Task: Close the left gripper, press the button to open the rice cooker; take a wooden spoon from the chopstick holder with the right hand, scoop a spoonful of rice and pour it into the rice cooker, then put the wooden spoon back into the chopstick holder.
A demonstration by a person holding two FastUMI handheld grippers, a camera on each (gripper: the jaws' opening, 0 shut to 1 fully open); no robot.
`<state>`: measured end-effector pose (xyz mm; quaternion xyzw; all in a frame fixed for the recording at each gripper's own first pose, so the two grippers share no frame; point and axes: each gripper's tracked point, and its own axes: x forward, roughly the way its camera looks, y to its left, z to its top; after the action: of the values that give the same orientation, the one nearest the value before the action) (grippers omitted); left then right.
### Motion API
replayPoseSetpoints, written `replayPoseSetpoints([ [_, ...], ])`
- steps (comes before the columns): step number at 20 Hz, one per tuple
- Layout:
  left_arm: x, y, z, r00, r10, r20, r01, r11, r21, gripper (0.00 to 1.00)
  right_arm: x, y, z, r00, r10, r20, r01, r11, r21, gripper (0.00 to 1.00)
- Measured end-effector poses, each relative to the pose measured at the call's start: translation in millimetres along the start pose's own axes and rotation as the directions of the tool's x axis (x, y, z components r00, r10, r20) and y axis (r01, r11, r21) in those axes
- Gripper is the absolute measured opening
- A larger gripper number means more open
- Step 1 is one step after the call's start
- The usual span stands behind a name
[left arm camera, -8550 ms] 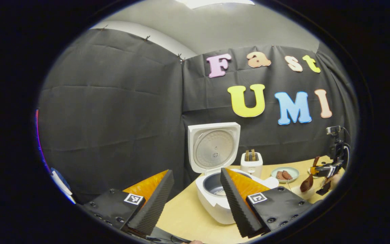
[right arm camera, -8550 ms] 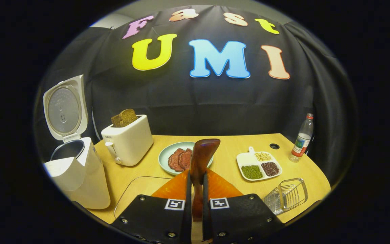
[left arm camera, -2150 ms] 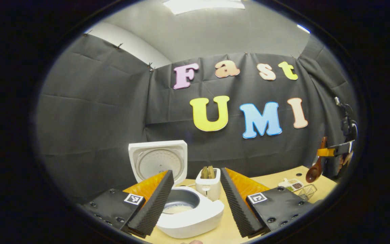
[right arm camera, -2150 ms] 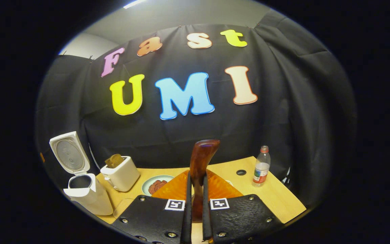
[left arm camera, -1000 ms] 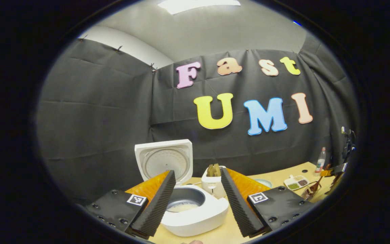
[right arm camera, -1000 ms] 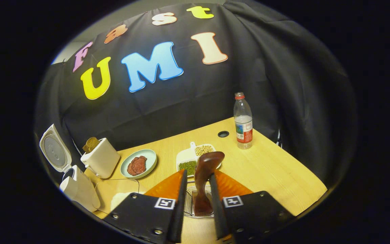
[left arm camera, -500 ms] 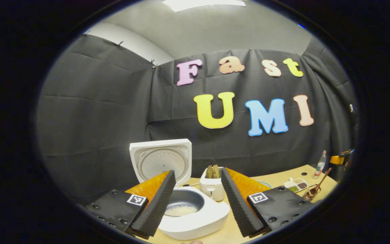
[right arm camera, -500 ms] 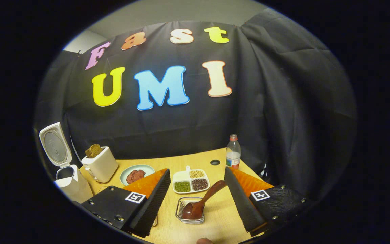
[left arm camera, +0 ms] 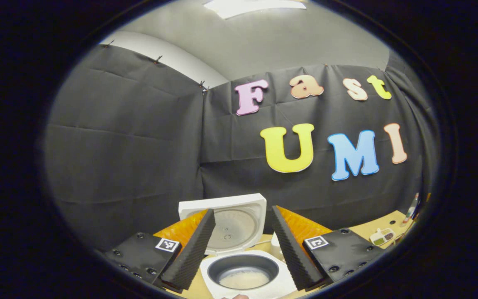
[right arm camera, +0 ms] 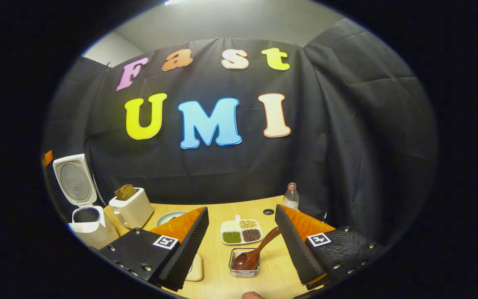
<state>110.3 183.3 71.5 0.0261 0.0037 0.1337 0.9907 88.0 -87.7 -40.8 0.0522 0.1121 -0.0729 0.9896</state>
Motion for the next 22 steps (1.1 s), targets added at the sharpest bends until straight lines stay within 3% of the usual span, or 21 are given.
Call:
replayPoseSetpoints([
  [2,19,13,6,1.000,0.018,-0.004,-0.018,1.000,0.010,0.94,-5,2,-6,1.000,-0.009,-0.004,0.009,1.000,-0.011,0.97],
  [3,29,19,8,1.000,0.024,-0.011,-0.024,1.000,0.010,0.98,-8,3,-8,1.000,-0.013,-0.009,0.013,1.000,-0.012,0.97],
  [7,72,34,11,0.998,0.031,-0.056,-0.033,0.999,-0.025,0.89,-22,5,-13,0.999,-0.036,-0.002,0.036,0.999,-0.005,0.98],
  [8,84,39,10,0.997,0.035,-0.066,-0.037,0.999,-0.033,0.94,-26,6,-14,0.999,-0.044,0.001,0.044,0.999,-0.006,0.97],
  [13,142,56,6,0.993,0.038,-0.109,-0.046,0.997,-0.068,0.89,-49,3,-11,0.994,-0.098,0.051,0.100,0.995,-0.027,0.97],
  [16,173,63,6,0.993,0.039,-0.115,-0.046,0.997,-0.060,0.99,-58,-4,-16,0.989,-0.141,0.050,0.142,0.990,-0.022,0.98],
  [18,193,67,4,0.991,0.046,-0.124,-0.052,0.998,-0.046,0.94,-63,-5,-24,0.986,-0.160,0.038,0.161,0.987,-0.015,0.97],
  [20,207,69,-5,0.987,0.049,-0.151,-0.057,0.997,-0.052,0.94,-67,-6,-28,0.984,-0.174,0.029,0.174,0.985,-0.014,0.97],
  [21,212,69,-12,0.985,0.045,-0.167,-0.055,0.997,-0.057,0.99,-69,-6,-30,0.984,-0.178,0.026,0.178,0.984,-0.017,0.97],
  [22,216,68,-19,0.982,0.042,-0.186,-0.053,0.997,-0.058,0.89,-71,-6,-33,0.983,-0.180,0.022,0.180,0.983,-0.021,0.97],
])
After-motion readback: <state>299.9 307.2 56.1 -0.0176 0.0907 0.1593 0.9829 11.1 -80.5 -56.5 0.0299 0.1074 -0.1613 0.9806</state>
